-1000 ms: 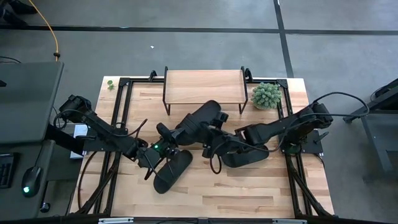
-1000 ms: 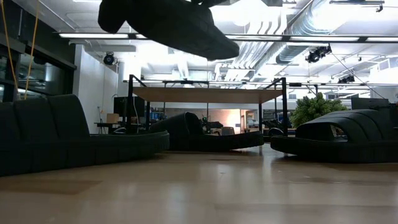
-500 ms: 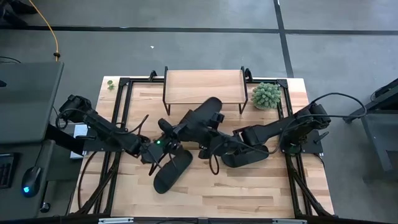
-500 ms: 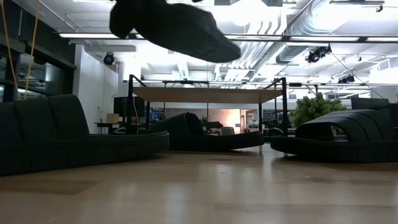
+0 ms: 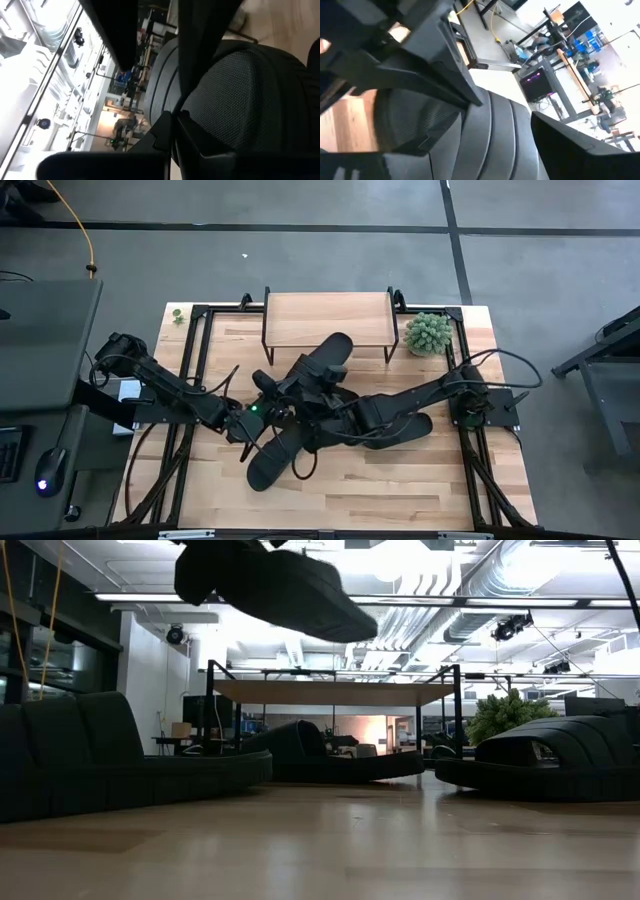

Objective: Pick and place slides into the shelf
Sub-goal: Put the black slipper on the shelf

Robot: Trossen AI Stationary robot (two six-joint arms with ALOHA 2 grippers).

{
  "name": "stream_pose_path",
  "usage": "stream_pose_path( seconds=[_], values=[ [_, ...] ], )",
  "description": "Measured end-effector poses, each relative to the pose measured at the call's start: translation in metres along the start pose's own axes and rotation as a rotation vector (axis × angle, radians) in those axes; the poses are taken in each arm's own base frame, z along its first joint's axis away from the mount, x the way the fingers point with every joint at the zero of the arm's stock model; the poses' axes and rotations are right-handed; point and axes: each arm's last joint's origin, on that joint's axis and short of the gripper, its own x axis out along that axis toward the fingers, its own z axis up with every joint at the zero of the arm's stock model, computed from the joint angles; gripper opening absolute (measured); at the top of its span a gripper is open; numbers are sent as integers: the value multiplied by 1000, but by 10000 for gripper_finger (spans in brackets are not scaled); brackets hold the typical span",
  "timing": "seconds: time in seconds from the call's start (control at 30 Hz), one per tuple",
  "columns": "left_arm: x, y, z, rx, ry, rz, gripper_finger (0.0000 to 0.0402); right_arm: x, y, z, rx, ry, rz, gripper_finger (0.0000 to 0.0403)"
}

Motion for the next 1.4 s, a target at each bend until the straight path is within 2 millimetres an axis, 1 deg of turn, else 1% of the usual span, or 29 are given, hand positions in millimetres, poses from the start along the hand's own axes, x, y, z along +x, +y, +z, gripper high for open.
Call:
stream_pose_path(
  seconds=[0.17, 0.37, 0.57, 0.7, 0.93, 1.2, 1.3, 1.4],
  values=[
    [0, 0, -1, 11, 17, 8, 1, 0, 2, -4, 22, 40, 60, 231],
    [0, 0, -1, 10, 16, 7, 1, 1, 4, -7, 18, 54, 58, 231],
    [0, 1, 0, -11, 5, 6, 1, 7, 0, -8, 17, 63, 22, 231],
    [0, 1, 0, -18, 4, 8, 1, 12, -2, -8, 31, 76, 35, 231],
    [0, 3, 2, -50, -3, 13, 1, 20, 5, -11, 14, 87, -7, 231],
    [-9, 5, 8, -72, -34, 7, 1, 22, 5, -11, 7, 82, -55, 230],
    [-11, 7, 10, -91, -43, 4, 1, 22, 4, -11, 8, 80, -69, 218],
    [-11, 6, 10, -87, -47, 0, 1, 23, 4, -11, 20, 80, -71, 191]
  ],
)
